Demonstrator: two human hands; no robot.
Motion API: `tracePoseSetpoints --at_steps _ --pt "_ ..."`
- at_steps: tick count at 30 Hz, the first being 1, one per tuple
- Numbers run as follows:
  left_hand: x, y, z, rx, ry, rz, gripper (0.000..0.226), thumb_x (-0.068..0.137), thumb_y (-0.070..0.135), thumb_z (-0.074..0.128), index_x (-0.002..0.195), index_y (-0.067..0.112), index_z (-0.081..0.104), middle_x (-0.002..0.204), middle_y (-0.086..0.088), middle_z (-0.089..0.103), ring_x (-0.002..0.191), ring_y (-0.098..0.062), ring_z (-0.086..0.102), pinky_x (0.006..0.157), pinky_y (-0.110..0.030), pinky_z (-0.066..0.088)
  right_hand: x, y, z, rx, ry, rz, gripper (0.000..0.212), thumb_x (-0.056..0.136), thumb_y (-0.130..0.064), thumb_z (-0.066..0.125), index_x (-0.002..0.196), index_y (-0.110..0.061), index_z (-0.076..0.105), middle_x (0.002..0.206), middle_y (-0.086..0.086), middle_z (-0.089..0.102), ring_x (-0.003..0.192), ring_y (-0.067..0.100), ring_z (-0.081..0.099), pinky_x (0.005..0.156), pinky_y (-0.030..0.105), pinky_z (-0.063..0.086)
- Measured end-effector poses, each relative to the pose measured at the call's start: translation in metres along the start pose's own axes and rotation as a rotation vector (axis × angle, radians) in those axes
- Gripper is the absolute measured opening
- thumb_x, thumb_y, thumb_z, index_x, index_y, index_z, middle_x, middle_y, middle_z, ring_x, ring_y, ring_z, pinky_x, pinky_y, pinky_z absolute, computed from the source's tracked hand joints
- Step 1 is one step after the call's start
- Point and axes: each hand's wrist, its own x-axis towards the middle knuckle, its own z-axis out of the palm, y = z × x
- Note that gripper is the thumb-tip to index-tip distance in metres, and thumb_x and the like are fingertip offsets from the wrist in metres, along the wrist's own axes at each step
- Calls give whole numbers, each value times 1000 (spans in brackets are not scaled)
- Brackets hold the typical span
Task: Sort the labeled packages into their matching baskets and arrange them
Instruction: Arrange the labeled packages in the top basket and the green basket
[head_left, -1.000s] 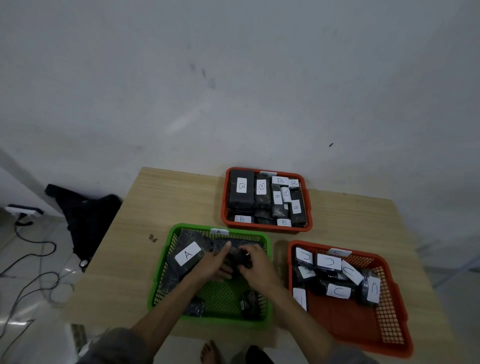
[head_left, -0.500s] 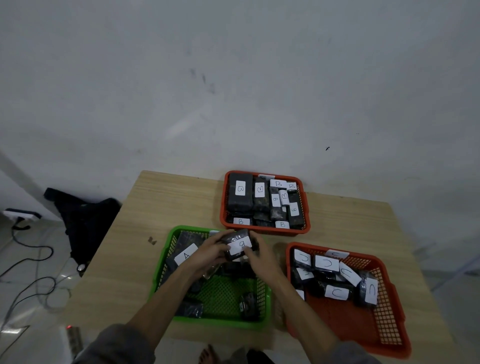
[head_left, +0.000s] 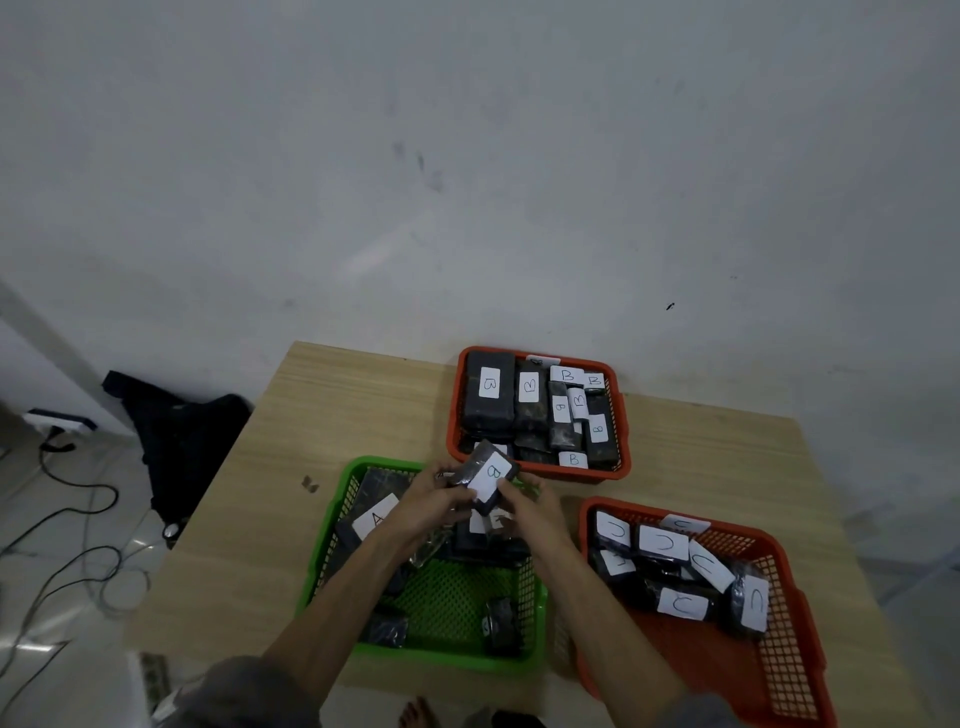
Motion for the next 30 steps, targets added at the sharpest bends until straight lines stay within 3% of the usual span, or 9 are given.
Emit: tracePoseSetpoints --at_steps 3,5,9,13,17,19,23,26,30 --pt "7 2 6 54 5 18 46 82 35 76 107 1 59 104 -14 71 92 -25 72 75 -36 59 3 -5 -5 2 2 6 27 96 -22 66 121 -23 57 114 4 71 102 24 70 91 48 58" --pt "12 5 8 122 13 32 51 78 43 78 110 6 61 106 -13 71 93 -22 72 76 -38 60 7 -10 -11 -81 -8 -26 31 97 -24 63 127 -26 56 120 2 67 104 20 67 90 41 57" --pt "28 14 17 138 -53 21 58 88 21 72 136 33 43 122 -13 62 110 -30 64 75 -40 61 22 -18 -23 -239 -78 -130 49 93 -30 69 139 -31 51 129 -6 62 108 10 62 91 34 55" --pt "45 26 36 121 -25 10 53 94 6 59 138 32 44 126 -17 55 114 -36 60 82 -46 59 36 -21 -29 -520 -105 -276 59 80 -35 81 130 -39 49 121 -15 57 102 -5 56 75 11 45" --pt "63 25 54 134 20 -8 45 94 0 56 130 25 47 118 -14 56 110 -33 61 78 -41 61 58 -24 -39 -718 -32 -349 79 80 -33 79 147 -25 37 138 -5 47 123 12 50 100 30 45" --pt "71 23 58 201 50 9 41 92 -1 59 124 22 47 110 -9 58 104 -26 61 71 -33 61 71 -25 -46 -731 -58 -310 82 79 -30 81 147 -22 36 141 -4 49 128 15 50 104 37 48" --pt "89 15 57 461 189 46 24 93 7 61 115 15 58 111 -9 63 105 -22 60 84 -33 54 95 -23 -63 -808 -127 -291 75 77 -18 83 141 -18 43 137 2 53 126 19 53 101 29 48" --pt "98 10 51 616 274 43 24 97 3 50 118 5 62 122 -16 64 99 -19 59 75 -16 49 113 -26 -68 -873 -170 -273 78 80 -12 80 147 -18 39 141 6 42 129 24 51 107 31 42" --pt "101 13 36 764 367 59 36 95 -4 42 127 1 57 132 -14 59 122 -26 54 101 -25 40 140 -35 -54 -908 -234 -249 79 85 -11 76 153 -19 35 144 10 36 132 26 48 112 32 36"
